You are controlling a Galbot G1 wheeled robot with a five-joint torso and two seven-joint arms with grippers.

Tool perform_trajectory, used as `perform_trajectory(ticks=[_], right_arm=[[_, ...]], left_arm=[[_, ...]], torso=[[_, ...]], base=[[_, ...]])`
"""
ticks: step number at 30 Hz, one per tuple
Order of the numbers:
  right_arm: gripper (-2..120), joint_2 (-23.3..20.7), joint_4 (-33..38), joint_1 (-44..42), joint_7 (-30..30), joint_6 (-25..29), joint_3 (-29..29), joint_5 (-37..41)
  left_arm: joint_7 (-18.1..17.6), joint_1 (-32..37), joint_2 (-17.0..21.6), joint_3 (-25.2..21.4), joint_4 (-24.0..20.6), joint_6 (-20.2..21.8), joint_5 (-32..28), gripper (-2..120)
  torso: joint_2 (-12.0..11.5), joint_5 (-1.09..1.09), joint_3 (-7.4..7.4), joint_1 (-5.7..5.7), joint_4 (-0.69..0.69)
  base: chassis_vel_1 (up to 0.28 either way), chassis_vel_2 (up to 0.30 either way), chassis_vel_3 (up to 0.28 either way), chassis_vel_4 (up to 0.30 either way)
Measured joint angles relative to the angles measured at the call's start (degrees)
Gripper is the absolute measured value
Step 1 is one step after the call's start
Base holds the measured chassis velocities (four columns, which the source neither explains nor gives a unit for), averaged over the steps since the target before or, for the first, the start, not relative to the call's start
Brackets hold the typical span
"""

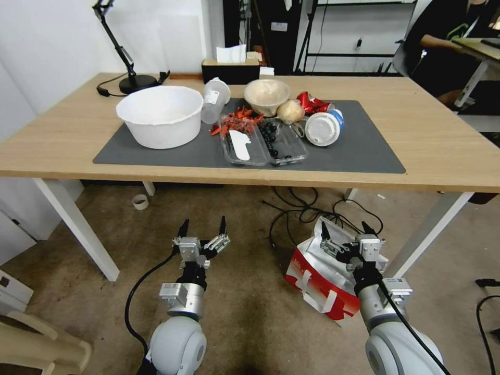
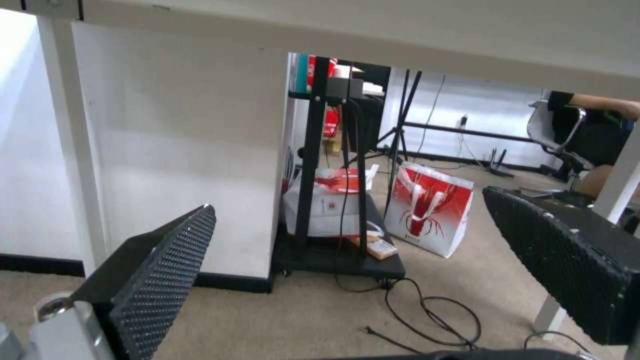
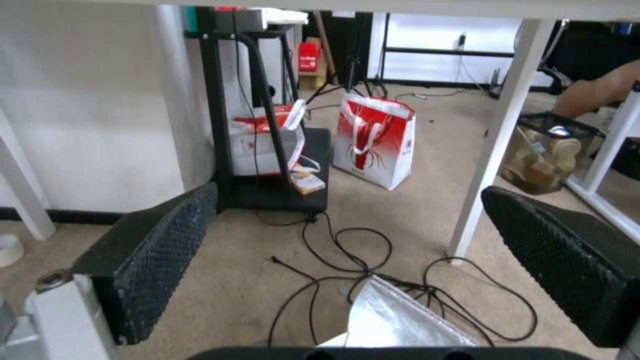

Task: Pick up the food delivery bag from the floor and place it on the table.

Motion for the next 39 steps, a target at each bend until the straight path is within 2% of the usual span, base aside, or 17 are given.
perform_trajectory(ticks=[39], right_arm=[[100, -0.3, -0.3, 0.3, 0.0, 0.0, 0.1, 0.2]], left_arm=[[0.1, -0.9, -0.4, 0.9, 1.2, -1.3, -0.2, 100]], torso=[[-9.0, 0.00, -5.82, -3.14, 0.00]], base=[[0.000, 0.000, 0.000, 0.000]])
